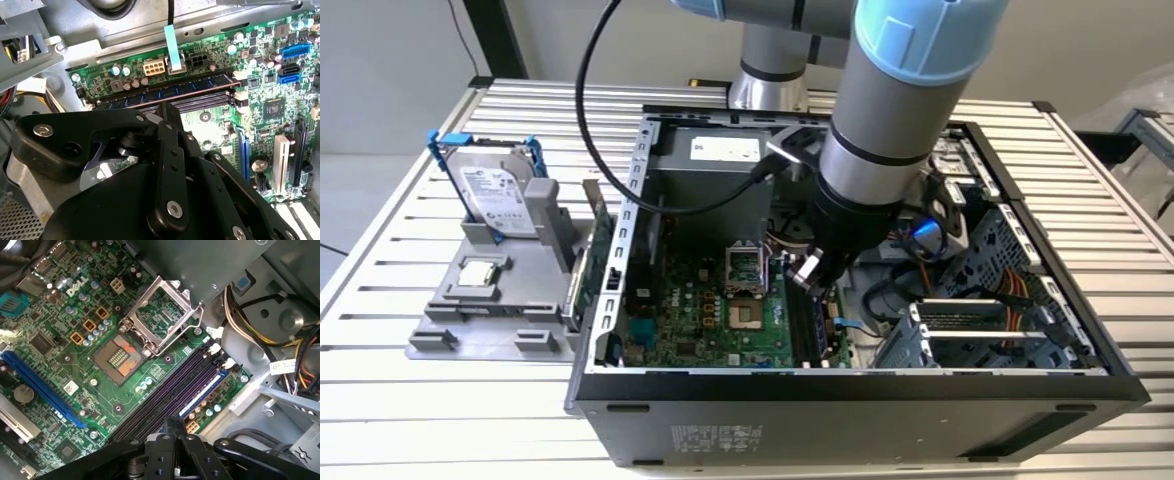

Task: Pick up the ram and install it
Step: 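Press down the ram until it locks into place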

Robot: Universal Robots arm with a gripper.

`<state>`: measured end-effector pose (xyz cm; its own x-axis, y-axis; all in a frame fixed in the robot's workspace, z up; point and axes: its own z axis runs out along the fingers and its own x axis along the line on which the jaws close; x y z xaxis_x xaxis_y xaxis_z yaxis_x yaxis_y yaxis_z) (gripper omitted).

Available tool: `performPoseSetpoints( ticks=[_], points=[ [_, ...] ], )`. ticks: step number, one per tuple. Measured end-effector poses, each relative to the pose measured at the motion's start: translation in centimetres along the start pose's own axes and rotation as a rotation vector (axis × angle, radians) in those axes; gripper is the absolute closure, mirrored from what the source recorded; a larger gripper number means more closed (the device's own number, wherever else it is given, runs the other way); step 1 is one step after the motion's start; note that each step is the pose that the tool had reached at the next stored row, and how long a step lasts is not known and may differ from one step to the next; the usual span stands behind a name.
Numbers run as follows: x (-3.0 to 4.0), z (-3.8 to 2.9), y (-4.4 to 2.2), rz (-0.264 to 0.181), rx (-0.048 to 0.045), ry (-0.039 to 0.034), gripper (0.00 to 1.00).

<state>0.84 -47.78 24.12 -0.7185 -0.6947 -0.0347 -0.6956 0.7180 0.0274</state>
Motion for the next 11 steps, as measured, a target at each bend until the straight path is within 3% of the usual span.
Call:
performPoseSetpoints(
  ticks=[11],
  points=[
    [-0.15,0.01,-0.14,-0.107,-0.0109,-0.004,1.0]
  ],
)
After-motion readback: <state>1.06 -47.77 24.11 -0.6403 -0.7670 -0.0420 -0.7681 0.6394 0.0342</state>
